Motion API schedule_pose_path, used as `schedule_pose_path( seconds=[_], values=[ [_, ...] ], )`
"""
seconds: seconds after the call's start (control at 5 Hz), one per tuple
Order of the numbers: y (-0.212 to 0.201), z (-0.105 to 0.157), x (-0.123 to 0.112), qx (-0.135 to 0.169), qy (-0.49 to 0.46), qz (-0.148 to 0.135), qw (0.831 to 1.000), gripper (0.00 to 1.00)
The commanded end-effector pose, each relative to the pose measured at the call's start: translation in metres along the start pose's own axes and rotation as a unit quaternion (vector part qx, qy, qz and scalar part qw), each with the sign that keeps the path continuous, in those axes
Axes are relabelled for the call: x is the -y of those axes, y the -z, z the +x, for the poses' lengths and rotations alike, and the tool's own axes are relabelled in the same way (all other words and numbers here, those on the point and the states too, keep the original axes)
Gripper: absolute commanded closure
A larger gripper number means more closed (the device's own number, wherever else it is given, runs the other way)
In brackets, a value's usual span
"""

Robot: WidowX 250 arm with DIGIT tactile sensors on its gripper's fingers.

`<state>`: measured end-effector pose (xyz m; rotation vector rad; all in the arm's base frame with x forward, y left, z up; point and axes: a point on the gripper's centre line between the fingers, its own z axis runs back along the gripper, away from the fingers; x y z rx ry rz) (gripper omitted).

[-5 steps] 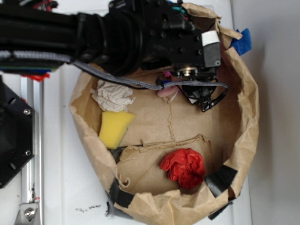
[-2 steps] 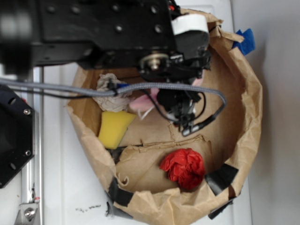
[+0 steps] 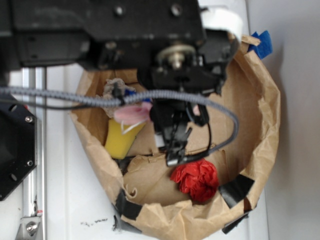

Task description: Grab the pink bunny.

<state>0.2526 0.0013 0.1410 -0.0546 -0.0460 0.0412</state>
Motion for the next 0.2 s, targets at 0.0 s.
schedule_pose_path(
  seconds=[0.0],
  values=[
    [-0.0303, -0.0039, 0.0037, 0.042, 0.06, 0.012, 0.997, 1.0]
  ],
)
